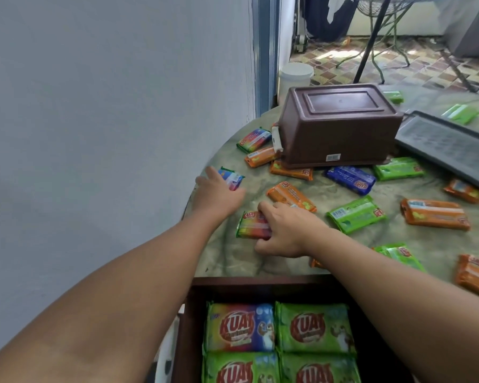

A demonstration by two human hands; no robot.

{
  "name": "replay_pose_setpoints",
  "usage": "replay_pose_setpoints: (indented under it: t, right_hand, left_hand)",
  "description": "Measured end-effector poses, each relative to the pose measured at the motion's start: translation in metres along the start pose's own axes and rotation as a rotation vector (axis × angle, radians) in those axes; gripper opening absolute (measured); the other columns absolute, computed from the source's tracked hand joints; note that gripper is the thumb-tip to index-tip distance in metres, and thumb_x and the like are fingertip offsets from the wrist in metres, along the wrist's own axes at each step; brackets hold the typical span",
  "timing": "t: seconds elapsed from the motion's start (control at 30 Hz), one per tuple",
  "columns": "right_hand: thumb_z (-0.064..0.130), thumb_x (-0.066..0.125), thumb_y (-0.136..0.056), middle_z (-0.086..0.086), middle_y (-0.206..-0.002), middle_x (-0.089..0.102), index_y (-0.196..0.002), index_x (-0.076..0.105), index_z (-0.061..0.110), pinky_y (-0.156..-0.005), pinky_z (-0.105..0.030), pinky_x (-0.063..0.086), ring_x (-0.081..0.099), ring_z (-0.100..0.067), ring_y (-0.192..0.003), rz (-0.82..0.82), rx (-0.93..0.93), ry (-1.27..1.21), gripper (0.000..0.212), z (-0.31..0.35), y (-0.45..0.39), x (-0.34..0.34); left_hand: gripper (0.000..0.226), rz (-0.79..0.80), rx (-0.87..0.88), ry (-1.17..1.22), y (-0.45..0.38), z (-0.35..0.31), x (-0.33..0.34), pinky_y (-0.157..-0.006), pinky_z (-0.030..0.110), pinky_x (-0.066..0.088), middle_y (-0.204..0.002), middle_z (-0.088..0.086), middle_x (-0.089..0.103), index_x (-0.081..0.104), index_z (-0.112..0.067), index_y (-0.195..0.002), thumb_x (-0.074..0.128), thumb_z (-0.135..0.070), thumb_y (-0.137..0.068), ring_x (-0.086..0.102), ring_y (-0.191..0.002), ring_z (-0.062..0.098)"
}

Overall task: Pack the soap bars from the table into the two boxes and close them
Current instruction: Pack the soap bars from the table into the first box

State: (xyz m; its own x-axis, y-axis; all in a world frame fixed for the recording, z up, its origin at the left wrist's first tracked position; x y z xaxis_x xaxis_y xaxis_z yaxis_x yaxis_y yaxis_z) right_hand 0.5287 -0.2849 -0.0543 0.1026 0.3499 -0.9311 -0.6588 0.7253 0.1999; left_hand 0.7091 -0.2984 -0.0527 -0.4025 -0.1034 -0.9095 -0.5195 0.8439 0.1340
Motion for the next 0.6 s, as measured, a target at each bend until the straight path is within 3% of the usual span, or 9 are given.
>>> replay_pose_setpoints:
  t: [0.13, 0.27, 0.47, 0.6]
  right_hand:
    - [0.065, 0.058, -0.074, -0.002, -0.100, 0.056, -0.110, 0.040, 0.027, -0.065, -0.036, 0.044, 0.057, -0.029, -0.081, -0.178, 0.012, 0.041, 0.056, 0.014, 0.027, -0.020]
    - [0.066, 0.056, -0.072, -0.001, -0.105, 0.058, -0.110, 0.040, 0.029, -0.067, -0.037, 0.047, 0.061, -0.031, -0.086, -0.317, -0.006, 0.004, 0.056, 0.025, 0.063, -0.035]
    - [0.070, 0.054, -0.072, 0.001, -0.102, 0.058, -0.116, 0.043, 0.026, -0.066, -0.039, 0.054, 0.062, -0.028, -0.083, -0.360, -0.053, 0.051, 0.063, 0.042, 0.126, -0.028]
    - [0.064, 0.058, -0.074, 0.002, -0.106, 0.058, -0.122, 0.043, 0.026, -0.067, -0.035, 0.049, 0.062, -0.025, -0.089, -0.323, -0.067, 0.007, 0.063, 0.043, 0.167, -0.008]
  left_hand:
    - [0.077, -0.107, 0.084, 0.056, 0.040, -0.005, -0.033, -0.073, 0.037, 0.050, -0.118, 0.011, 0.045, 0.029, -0.017, -0.134, 0.068, -0.056, -0.080, 0.061, -0.100, 0.033]
    - [0.070, -0.204, 0.213, 0.080, 0.095, -0.002, -0.053, -0.065, 0.032, 0.050, -0.113, 0.006, 0.047, 0.032, -0.023, -0.128, 0.068, -0.062, -0.083, 0.060, -0.091, 0.022]
    - [0.066, -0.272, 0.340, 0.131, 0.174, 0.025, -0.062, -0.070, 0.037, 0.058, -0.116, 0.001, 0.046, 0.033, -0.026, -0.125, 0.069, -0.060, -0.083, 0.062, -0.090, 0.018]
    - [0.072, -0.158, 0.452, 0.142, 0.221, 0.052, -0.050, -0.075, 0.037, 0.054, -0.122, -0.003, 0.043, 0.030, -0.031, -0.131, 0.077, -0.046, -0.079, 0.057, -0.098, 0.016]
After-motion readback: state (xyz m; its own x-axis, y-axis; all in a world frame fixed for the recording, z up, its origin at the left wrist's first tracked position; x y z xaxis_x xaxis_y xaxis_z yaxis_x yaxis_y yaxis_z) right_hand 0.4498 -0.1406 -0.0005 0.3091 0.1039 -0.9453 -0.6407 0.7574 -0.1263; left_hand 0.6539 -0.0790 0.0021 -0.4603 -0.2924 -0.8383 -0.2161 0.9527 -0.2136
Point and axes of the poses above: each hand's wrist, its own y-axis away from the middle knuckle, its own x-axis out of the palm, z = x × y, the point moved 3 cm from there along -y, towards the middle knuckle
